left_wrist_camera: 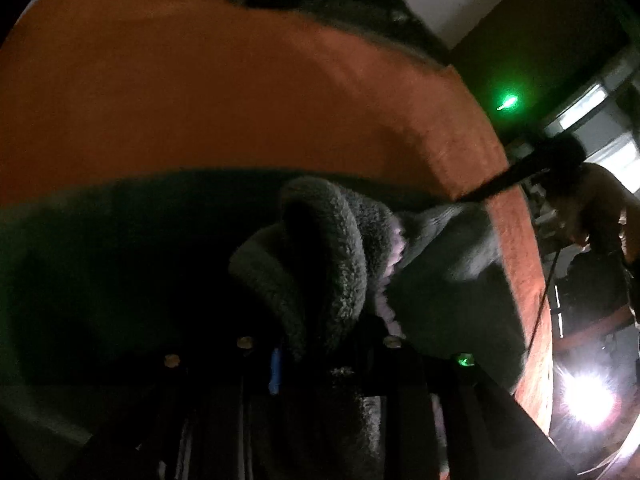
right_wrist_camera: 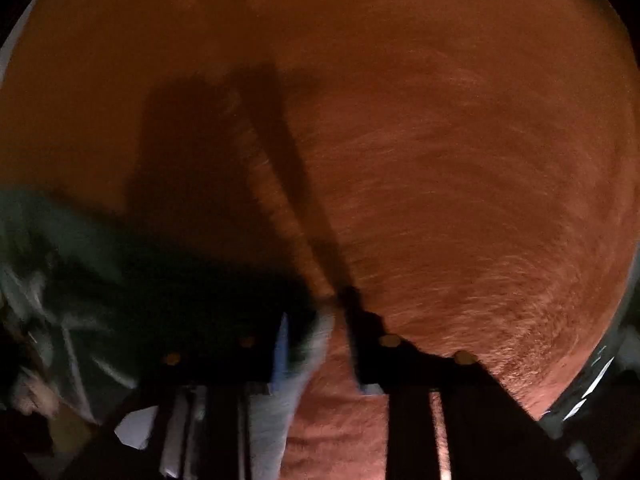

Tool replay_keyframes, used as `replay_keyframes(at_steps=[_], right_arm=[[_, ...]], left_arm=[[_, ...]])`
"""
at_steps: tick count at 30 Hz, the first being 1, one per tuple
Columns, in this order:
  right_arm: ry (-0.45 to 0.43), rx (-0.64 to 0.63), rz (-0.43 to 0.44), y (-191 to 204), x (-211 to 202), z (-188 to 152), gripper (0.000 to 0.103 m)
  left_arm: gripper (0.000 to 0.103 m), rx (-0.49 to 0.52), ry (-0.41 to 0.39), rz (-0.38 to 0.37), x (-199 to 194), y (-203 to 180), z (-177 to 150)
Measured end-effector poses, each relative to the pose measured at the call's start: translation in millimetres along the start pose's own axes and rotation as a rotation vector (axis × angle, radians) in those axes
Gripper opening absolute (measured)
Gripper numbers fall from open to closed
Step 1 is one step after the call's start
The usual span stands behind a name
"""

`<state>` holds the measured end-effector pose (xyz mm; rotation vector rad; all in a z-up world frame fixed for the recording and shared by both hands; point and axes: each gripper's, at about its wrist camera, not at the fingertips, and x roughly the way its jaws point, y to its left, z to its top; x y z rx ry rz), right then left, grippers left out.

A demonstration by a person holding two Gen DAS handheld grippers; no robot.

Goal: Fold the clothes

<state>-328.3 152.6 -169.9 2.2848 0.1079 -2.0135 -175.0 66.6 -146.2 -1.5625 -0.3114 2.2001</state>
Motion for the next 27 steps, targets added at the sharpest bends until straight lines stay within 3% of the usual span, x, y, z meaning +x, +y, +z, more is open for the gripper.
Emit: replay_keyframes(at_steps=[2,3,5,7,10,11,12,13,14,15,18,22,24,27], right_arm=[[-0.173,0.001,-0.089,-11.7,-30.4,-14.9,0.024],[-0.258,0.015,-0.069,-17.3,-47.3,-30.3,0.024],[-0.359,0.038,0.067,-23.4,-69.8,-67.5,0.025],[-0.406,0.009,0.233,-17.6,-77.3,-111.0,0.025],[-0.404,-0.1,0.463,14.0,-65.9,-157.7,0.025],[-0.381,-0.126,0.52,26.7,-56.6,-162.8,0.025],[-0.356,-0.124,0.506,34.7,-43.1,-163.7,0.025],[-0.342,-0.104,0.44,37.0,-27.7,-165.0,0.025],[-0.334,-0.083,0.391,35.3,-12.4,-166.3,0.011],[-0.335,-0.062,0.37,27.3,2.9,-167.8,0.0],[-0.384,-0.024,0.415,16.2,-3.9,-175.3,0.004],[-0.567,-0.184,0.457,43.1,-50.7,-204.5,0.008],[-0.557,-0.239,0.447,61.6,-41.9,-210.9,0.014],[-0.461,-0.176,0.299,66.9,1.9,-205.5,0.014]], left_arm=[[0.042,-0.043,0.007,-0.038,-5.9,8.4,-3.9],[0.048,-0.068,0.014,-0.059,-9.4,12.6,-4.8],[0.056,-0.117,0.033,-0.097,-20.3,21.1,-8.3],[0.064,-0.158,0.044,-0.132,-31.9,28.2,-17.3],[0.068,-0.162,0.075,-0.16,-37.6,26.0,-37.0],[0.068,-0.114,0.079,-0.096,-31.2,21.0,-44.5],[0.068,-0.067,0.082,-0.031,-24.8,16.1,-52.0],[0.069,-0.019,0.085,0.033,-18.4,11.1,-59.5],[0.069,0.027,0.086,0.092,-12.6,6.4,-66.7],[0.069,0.048,0.066,0.104,-12.0,3.7,-70.6],[0.069,0.068,0.013,0.146,-28.0,-7.3,-70.9],[0.069,0.122,-0.068,0.125,-51.4,-19.0,-63.5],[0.069,0.171,-0.075,0.177,-46.1,-24.5,-61.9],[0.066,0.169,0.01,0.314,-7.9,-15.9,-66.7]])
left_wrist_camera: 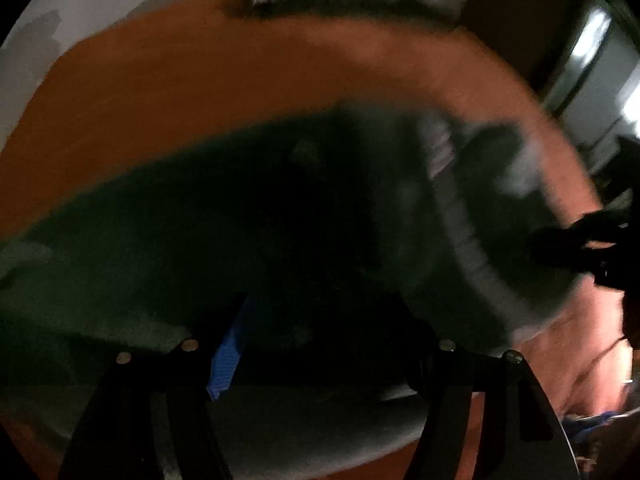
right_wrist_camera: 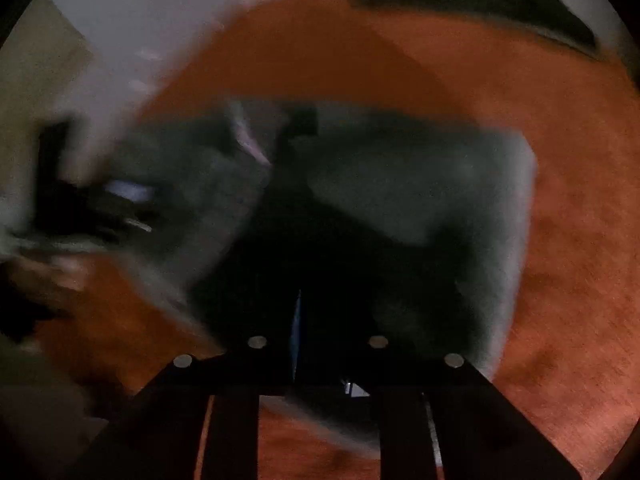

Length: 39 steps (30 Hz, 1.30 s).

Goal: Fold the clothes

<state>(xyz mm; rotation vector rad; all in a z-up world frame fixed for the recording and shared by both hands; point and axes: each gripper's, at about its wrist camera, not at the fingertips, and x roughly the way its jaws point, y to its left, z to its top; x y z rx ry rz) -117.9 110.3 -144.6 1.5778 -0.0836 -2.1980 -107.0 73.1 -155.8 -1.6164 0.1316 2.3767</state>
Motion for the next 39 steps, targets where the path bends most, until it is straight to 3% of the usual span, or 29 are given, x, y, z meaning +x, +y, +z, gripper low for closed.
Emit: replay_keyframes(at_steps=[1,2,3,4,6,9,12,15,16,18,20,25,30,33,35,36,37,39], right_arm=[[0.015,0.071,0.014,-11.5,3.9,-2.8,0.014],[-0.004,0.154,0.089,-21.9,-3.9,-2.1,0.014],[-0.03,0.191,0.144,-25.7,-14.9,1.0,0.015],[-0.063,0.2,0.183,-25.8,-27.5,4.9,0.015],[-0.148,0.125,0.206,-13.0,-55.9,15.2,0.015],[-0.202,0.013,0.235,18.6,-75.8,24.4,0.016],[-0.192,-0.017,0.305,36.3,-55.4,35.4,0.016],[-0.134,-0.043,0.346,63.5,-14.2,45.3,0.016],[-0.117,-0.055,0.349,76.8,-1.9,49.4,0.016],[-0.091,-0.072,0.356,88.9,12.3,52.6,0.016],[-0.071,-0.073,0.369,98.3,23.2,57.5,0.016],[-0.046,-0.069,0.395,112.5,39.5,63.5,0.016],[-0.04,-0.065,0.399,115.6,34.7,57.1,0.016],[-0.032,-0.06,0.392,115.0,34.4,52.9,0.016],[-0.028,-0.05,0.386,113.4,34.6,51.3,0.016],[-0.028,-0.045,0.384,112.5,34.8,50.7,0.016],[-0.03,-0.039,0.38,111.5,34.3,50.3,0.016],[-0.043,-0.029,0.374,109.6,30.6,50.8,0.016]], left_arm=[[0.066,-0.016,0.004,-0.019,-3.1,7.2,-4.3],[0.065,-0.032,0.003,-0.037,-7.5,14.7,-8.4],[0.065,-0.047,-0.05,-0.036,-26.2,25.0,-11.0],[0.066,-0.067,-0.129,-0.02,-53.4,40.8,-14.3],[0.066,-0.15,-0.21,-0.01,-89.1,74.4,-21.7],[0.073,-0.407,-0.308,0.043,-135.5,154.4,-50.2],[0.074,-0.685,-0.343,0.192,-165.5,237.9,-102.9],[0.074,-0.93,-0.376,0.1,-175.8,292.3,-159.5],[0.074,-1.011,-0.384,0.024,-169.4,299.5,-177.9],[0.074,-1.108,-0.377,-0.051,-154.6,310.3,-207.4],[0.074,-1.146,-0.364,-0.066,-136.4,307.5,-219.5],[0.074,-1.244,-0.399,-0.22,-87.1,330.0,-223.1],[0.076,-1.232,-0.38,-0.201,-46.6,327.3,-197.9],[0.076,-1.245,-0.459,-0.192,-47.8,331.2,-187.2],[0.061,-1.243,-0.54,-0.18,-54.8,337.4,-182.8],[0.035,-1.214,-0.542,-0.155,-54.7,337.1,-173.7],[0.026,-1.185,-0.543,-0.131,-54.4,337.3,-164.0],[0.022,-1.141,-0.546,-0.081,-58.6,335.5,-139.8]])
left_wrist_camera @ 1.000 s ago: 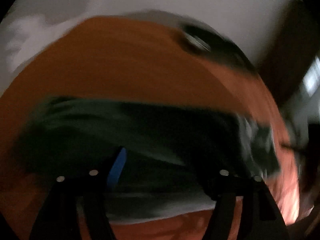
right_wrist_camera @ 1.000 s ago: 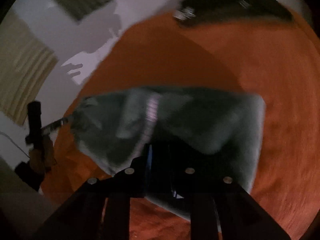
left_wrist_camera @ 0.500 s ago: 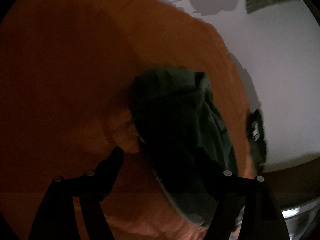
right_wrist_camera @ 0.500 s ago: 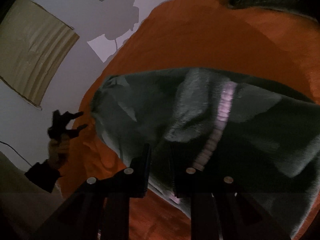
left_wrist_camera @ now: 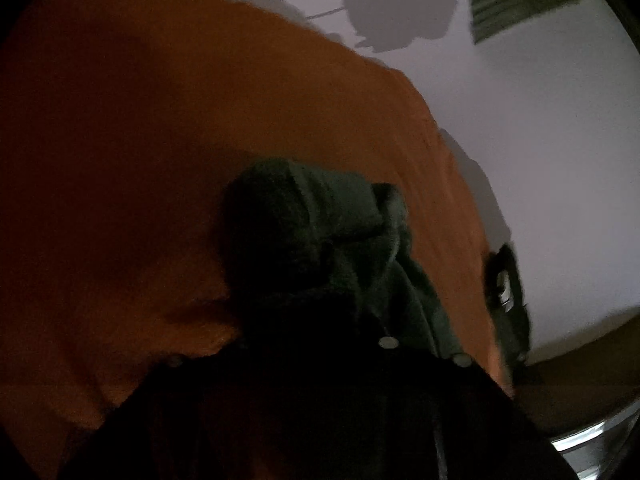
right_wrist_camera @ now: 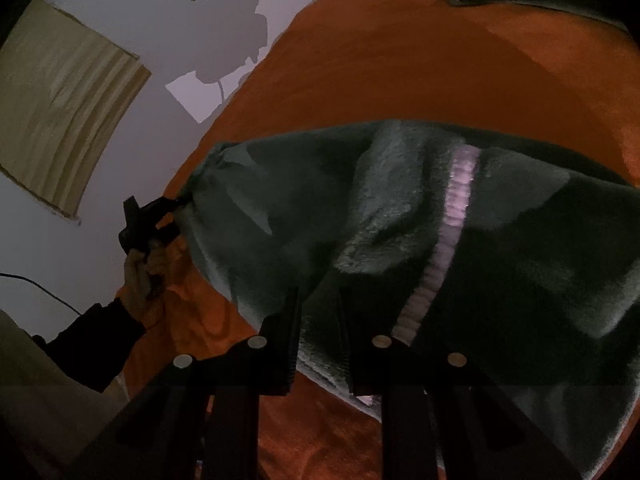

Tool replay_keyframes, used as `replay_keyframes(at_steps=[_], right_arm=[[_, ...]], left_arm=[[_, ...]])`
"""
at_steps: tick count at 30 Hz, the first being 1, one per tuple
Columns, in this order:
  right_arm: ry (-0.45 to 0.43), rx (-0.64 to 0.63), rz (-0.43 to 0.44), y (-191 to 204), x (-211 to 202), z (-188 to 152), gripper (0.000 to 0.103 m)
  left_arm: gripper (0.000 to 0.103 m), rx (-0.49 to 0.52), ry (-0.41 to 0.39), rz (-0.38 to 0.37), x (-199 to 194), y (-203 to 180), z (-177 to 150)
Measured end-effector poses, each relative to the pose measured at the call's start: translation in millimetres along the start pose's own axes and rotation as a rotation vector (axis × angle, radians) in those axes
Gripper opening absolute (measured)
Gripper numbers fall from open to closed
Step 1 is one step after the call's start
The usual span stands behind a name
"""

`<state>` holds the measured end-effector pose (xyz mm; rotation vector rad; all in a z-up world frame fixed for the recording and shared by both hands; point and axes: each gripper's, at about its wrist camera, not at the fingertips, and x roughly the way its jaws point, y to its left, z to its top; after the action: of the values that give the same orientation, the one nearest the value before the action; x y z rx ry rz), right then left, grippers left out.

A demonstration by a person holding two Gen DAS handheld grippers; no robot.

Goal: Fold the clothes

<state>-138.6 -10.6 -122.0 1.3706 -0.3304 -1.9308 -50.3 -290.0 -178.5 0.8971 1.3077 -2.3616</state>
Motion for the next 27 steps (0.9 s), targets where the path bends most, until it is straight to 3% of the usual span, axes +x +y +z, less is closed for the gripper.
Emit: replay_keyframes(at_steps=[2,7,9,13,18,21,24,27], right_arm=[[-0.022,-0.005,-0.01,1.2,-6.8,1.1,0.016],[-0.101,-0.007,-0.058,-0.2,-41.3,-0.9,0.016],[-0.141,0.012,-0.085,-5.3,-59.8,-4.8,0.016],[-0.219,0.076,-0.188,-26.4,-103.4,-23.9,0.016],[-0.342,0.237,-0.406,-75.9,-167.1,-75.4,0.016],[-0.364,0.356,-0.485,-109.9,-188.5,-111.8,0.016],[-0.348,0.436,-0.469,-132.2,-194.2,-135.5,0.016],[-0.343,0.504,-0.368,-147.5,-197.8,-147.6,0.016]], left_arm=[[0.021,0.094,-0.044,0.018,-10.0,-36.5,-4.8],[0.021,0.468,-0.142,-0.1,-73.6,-183.3,-59.6],[0.021,0.621,-0.145,-0.191,-90.2,-237.7,-102.5],[0.021,0.884,-0.047,-0.358,-84.7,-339.4,-217.3],[0.023,1.112,0.106,-0.418,-32.9,-417.7,-368.5],[0.03,1.338,0.185,-0.327,0.6,-435.0,-457.6],[0.033,1.462,0.302,-0.207,35.1,-435.9,-508.8],[0.035,1.415,0.349,-0.212,14.5,-422.2,-504.3]])
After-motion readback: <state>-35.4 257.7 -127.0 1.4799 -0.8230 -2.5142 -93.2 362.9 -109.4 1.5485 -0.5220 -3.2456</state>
